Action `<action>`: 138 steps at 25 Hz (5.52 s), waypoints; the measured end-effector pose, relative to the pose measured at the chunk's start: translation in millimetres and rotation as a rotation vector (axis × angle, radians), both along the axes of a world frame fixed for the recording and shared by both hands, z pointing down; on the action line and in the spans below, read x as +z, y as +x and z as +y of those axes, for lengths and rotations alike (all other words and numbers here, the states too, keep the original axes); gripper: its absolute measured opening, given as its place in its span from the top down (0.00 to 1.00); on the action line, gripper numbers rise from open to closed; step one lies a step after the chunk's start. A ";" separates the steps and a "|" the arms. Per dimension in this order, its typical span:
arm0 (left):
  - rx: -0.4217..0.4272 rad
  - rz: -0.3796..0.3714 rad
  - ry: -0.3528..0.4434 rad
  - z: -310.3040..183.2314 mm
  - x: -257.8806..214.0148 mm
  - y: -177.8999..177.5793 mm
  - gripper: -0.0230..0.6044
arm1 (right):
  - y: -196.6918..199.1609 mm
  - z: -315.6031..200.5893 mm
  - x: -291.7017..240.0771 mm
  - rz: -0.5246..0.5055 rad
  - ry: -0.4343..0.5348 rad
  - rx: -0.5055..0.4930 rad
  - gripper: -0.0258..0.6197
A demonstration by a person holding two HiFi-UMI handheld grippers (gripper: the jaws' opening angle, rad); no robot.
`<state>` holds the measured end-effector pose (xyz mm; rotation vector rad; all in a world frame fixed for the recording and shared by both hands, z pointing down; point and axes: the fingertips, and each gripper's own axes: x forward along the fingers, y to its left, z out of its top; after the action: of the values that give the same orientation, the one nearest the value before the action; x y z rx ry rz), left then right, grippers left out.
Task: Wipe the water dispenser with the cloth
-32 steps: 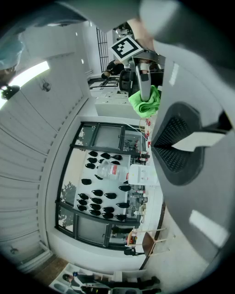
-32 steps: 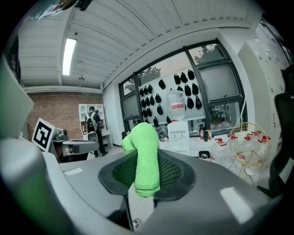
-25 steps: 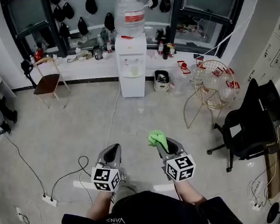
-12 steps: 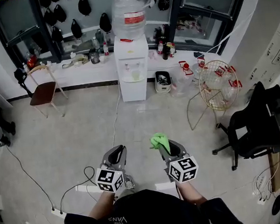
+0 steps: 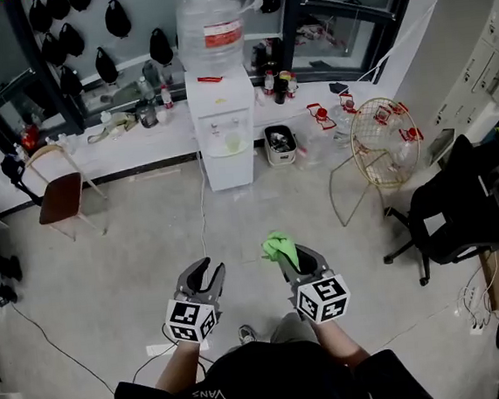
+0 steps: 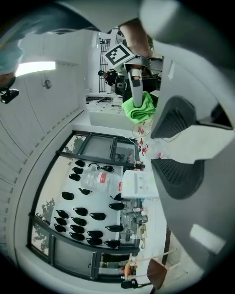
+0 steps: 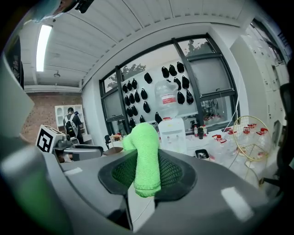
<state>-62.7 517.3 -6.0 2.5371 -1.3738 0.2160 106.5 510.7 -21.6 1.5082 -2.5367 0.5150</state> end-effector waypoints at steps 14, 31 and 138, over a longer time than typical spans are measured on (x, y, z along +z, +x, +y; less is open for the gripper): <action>-0.119 0.022 -0.036 -115.0 11.4 9.8 0.78 | 11.5 -138.3 14.9 0.035 -0.018 -0.116 0.79; -0.316 -0.050 -0.078 -218.2 36.3 8.1 0.78 | 21.5 -273.5 57.6 0.042 -0.112 -0.284 0.79; -0.133 -0.099 0.265 -593.1 488.5 -68.1 0.78 | -2.7 -627.5 562.1 0.093 0.289 0.201 0.79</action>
<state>-130.8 -75.8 482.5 2.6603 -1.7051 0.1452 103.8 -116.8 540.4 1.8495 -2.4842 0.0974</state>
